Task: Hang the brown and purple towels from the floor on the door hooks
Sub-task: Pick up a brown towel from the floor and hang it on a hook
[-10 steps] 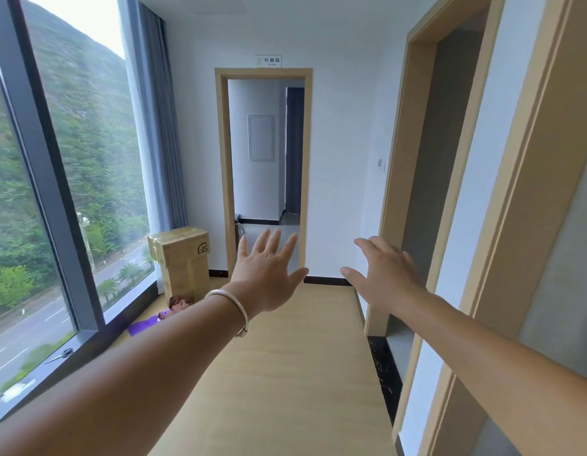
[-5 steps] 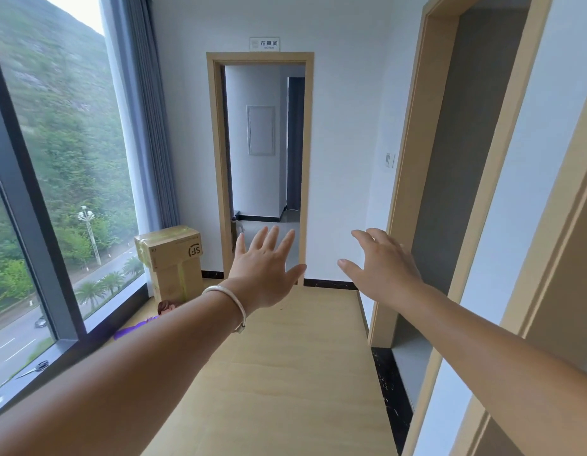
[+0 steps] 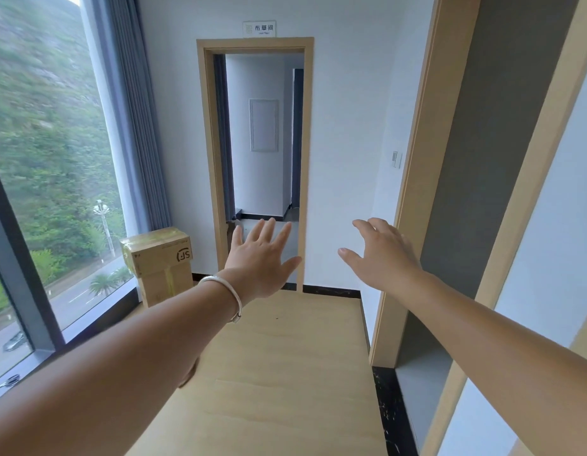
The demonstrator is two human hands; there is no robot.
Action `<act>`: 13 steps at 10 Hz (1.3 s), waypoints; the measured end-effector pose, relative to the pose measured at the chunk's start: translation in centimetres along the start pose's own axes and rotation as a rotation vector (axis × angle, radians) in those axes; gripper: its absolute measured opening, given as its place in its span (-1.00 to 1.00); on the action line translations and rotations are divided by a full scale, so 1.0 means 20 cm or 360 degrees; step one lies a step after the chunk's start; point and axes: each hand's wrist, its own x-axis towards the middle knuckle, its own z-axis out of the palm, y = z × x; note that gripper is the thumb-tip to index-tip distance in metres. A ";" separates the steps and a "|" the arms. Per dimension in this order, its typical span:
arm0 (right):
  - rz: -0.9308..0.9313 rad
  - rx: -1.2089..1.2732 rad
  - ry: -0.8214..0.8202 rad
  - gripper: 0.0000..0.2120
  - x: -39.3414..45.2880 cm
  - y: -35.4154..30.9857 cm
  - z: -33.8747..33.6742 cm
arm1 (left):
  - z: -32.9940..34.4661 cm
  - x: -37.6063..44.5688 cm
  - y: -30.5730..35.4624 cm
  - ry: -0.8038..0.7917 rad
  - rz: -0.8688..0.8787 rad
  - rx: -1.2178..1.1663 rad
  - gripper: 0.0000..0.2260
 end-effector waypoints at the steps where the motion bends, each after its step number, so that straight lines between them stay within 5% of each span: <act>1: 0.0000 0.0001 -0.0012 -0.39 0.15 0.07 0.07 | 0.08 0.17 -0.01 0.0011 -0.0006 0.0004 -0.36; 13: -0.0037 -0.0055 -0.0077 -0.38 2.60 0.73 1.21 | 1.33 2.59 -0.43 -0.0032 -0.0021 0.0027 -0.36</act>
